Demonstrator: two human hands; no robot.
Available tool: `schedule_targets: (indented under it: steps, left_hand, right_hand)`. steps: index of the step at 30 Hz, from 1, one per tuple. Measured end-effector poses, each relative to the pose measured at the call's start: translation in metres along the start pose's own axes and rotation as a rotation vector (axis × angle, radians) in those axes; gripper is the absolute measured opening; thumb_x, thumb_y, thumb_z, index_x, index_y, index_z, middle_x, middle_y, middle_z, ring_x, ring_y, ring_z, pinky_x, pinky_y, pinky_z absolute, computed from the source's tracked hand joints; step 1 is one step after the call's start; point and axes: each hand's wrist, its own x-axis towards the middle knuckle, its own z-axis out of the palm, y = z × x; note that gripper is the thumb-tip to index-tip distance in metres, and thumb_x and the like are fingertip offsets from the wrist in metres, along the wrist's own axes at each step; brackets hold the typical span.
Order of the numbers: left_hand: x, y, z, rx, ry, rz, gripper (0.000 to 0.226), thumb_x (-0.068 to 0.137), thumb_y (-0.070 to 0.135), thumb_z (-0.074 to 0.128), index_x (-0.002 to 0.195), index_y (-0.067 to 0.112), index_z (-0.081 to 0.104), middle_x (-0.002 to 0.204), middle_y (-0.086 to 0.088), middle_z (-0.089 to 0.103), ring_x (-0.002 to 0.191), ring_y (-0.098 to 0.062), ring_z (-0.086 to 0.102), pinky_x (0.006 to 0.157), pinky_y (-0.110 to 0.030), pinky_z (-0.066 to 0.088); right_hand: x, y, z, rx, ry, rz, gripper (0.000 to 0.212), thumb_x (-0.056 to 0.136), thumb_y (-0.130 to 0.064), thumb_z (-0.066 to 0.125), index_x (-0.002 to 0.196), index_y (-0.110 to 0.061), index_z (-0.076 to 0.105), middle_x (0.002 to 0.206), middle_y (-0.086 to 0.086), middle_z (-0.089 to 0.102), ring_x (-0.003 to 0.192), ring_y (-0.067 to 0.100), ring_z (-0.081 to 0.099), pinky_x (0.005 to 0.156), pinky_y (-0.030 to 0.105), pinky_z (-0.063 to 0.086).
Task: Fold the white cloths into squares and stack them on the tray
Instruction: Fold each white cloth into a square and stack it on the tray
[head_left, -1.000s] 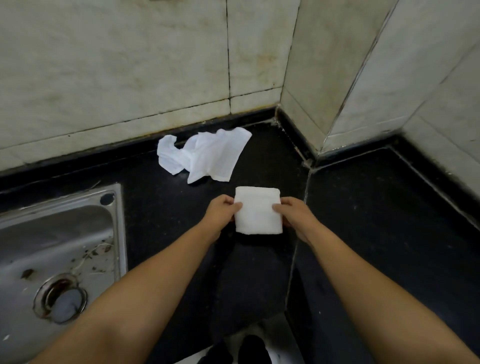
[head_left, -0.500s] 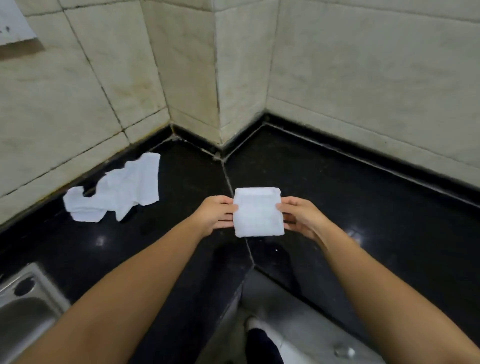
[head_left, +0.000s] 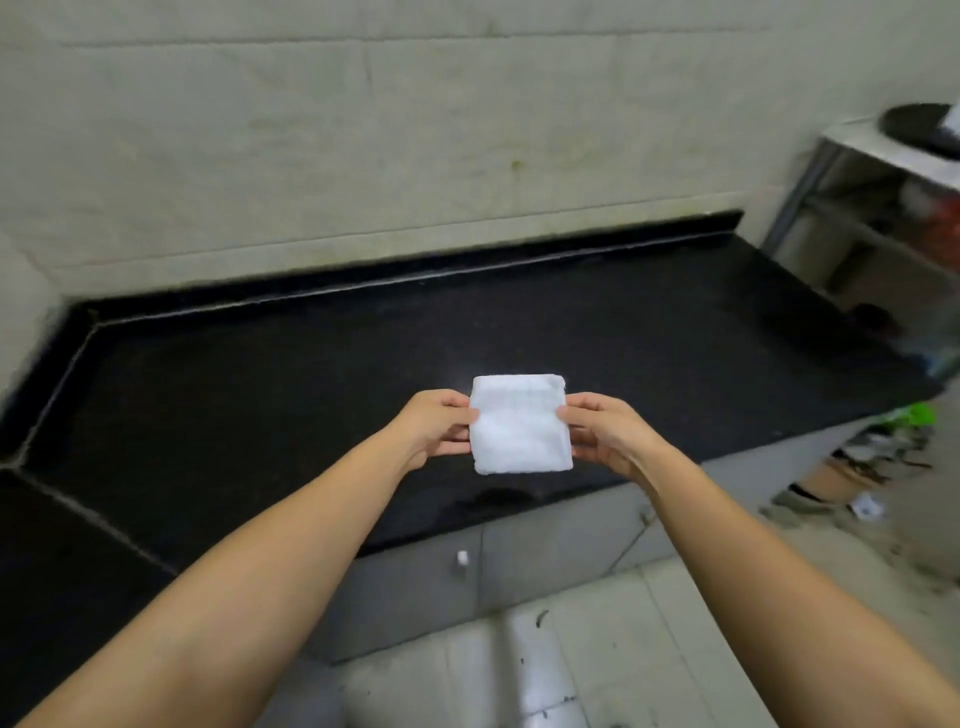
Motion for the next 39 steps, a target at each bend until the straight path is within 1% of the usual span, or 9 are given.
schedule_targets:
  steps: [2, 6, 9, 17, 22, 28, 33, 36, 39]
  left_hand:
    - [0.013, 0.013, 0.061, 0.046, -0.083, 0.009, 0.006, 0.088, 0.004, 0.063, 0.086, 0.010, 0.064, 0.079, -0.005, 0.067, 0.067, -0.013, 0.065, 0.074, -0.033, 0.058]
    - [0.034, 0.034, 0.194, 0.119, -0.235, 0.030, 0.006, 0.088, 0.003, 0.062, 0.086, 0.009, 0.063, 0.078, -0.005, 0.068, 0.066, -0.014, 0.065, 0.074, -0.033, 0.059]
    - [0.044, 0.052, 0.297, 0.161, -0.327, 0.053, 0.007, 0.088, 0.003, 0.061, 0.088, 0.009, 0.064, 0.081, -0.006, 0.069, 0.071, -0.016, 0.066, 0.072, -0.032, 0.059]
    - [0.060, 0.107, 0.517, 0.250, -0.517, 0.127, 0.012, 0.089, 0.003, 0.059, 0.082, 0.013, 0.059, 0.081, -0.008, 0.063, 0.070, -0.017, 0.060, 0.072, -0.031, 0.057]
    - [0.088, 0.152, 0.603, 0.261, -0.587, 0.189, 0.011, 0.091, 0.005, 0.057, 0.083, 0.012, 0.058, 0.079, -0.006, 0.063, 0.069, -0.016, 0.059, 0.065, -0.027, 0.057]
    - [0.165, 0.236, 0.686, 0.213, -0.590, 0.303, 0.005, 0.090, 0.007, 0.059, 0.090, 0.012, 0.057, 0.085, -0.008, 0.063, 0.077, -0.020, 0.059, 0.065, -0.028, 0.059]
    - [0.230, 0.324, 0.738, 0.153, -0.526, 0.306, 0.014, 0.091, 0.004, 0.056, 0.080, 0.012, 0.056, 0.078, -0.006, 0.062, 0.070, -0.016, 0.060, 0.059, -0.027, 0.058]
    - [0.262, 0.373, 0.759, 0.146, -0.495, 0.344, 0.014, 0.091, 0.003, 0.057, 0.080, 0.012, 0.057, 0.077, -0.006, 0.061, 0.065, -0.015, 0.059, 0.050, -0.023, 0.055]
    - [0.291, 0.406, 0.774, 0.121, -0.463, 0.350, 0.009, 0.090, 0.002, 0.057, 0.084, 0.009, 0.058, 0.079, -0.007, 0.062, 0.066, -0.016, 0.060, 0.052, -0.023, 0.056]
  right_hand:
    - [-0.017, 0.005, -0.059, 0.036, 0.081, 0.000, 0.008, 0.090, -0.009, 0.059, 0.091, -0.013, 0.065, 0.085, 0.005, 0.068, 0.076, 0.019, 0.065, 0.078, 0.036, 0.054]
    - [-0.054, 0.012, -0.182, 0.060, 0.251, -0.004, 0.008, 0.091, -0.010, 0.058, 0.091, -0.014, 0.064, 0.079, 0.003, 0.065, 0.066, 0.014, 0.061, 0.058, 0.024, 0.053]
    - [-0.080, 0.015, -0.276, 0.112, 0.341, -0.014, 0.008, 0.090, -0.011, 0.059, 0.090, -0.018, 0.064, 0.081, 0.002, 0.065, 0.067, 0.013, 0.062, 0.059, 0.023, 0.051]
    - [-0.138, 0.001, -0.463, 0.211, 0.575, -0.068, 0.011, 0.093, -0.004, 0.054, 0.088, -0.013, 0.059, 0.066, 0.000, 0.060, 0.044, 0.005, 0.057, 0.040, 0.017, 0.045]
    - [-0.127, -0.025, -0.551, 0.220, 0.630, -0.116, 0.010, 0.093, -0.007, 0.055, 0.103, -0.012, 0.057, 0.079, 0.003, 0.060, 0.063, 0.010, 0.057, 0.051, 0.017, 0.051]
    - [-0.061, -0.094, -0.656, 0.139, 0.670, -0.214, 0.009, 0.093, -0.009, 0.055, 0.092, -0.015, 0.061, 0.075, 0.003, 0.059, 0.058, 0.013, 0.054, 0.050, 0.020, 0.047]
    - [0.008, -0.173, -0.732, 0.163, 0.641, -0.263, 0.017, 0.092, -0.004, 0.055, 0.081, -0.017, 0.057, 0.060, -0.006, 0.065, 0.047, 0.001, 0.060, 0.043, 0.015, 0.048]
    - [0.048, -0.217, -0.773, 0.133, 0.621, -0.294, 0.012, 0.091, -0.007, 0.058, 0.084, -0.016, 0.061, 0.082, 0.003, 0.067, 0.067, 0.011, 0.062, 0.055, 0.024, 0.051]
    - [0.081, -0.253, -0.806, 0.117, 0.580, -0.322, 0.008, 0.091, -0.005, 0.057, 0.091, -0.010, 0.063, 0.082, 0.006, 0.065, 0.063, 0.012, 0.061, 0.045, 0.020, 0.049]
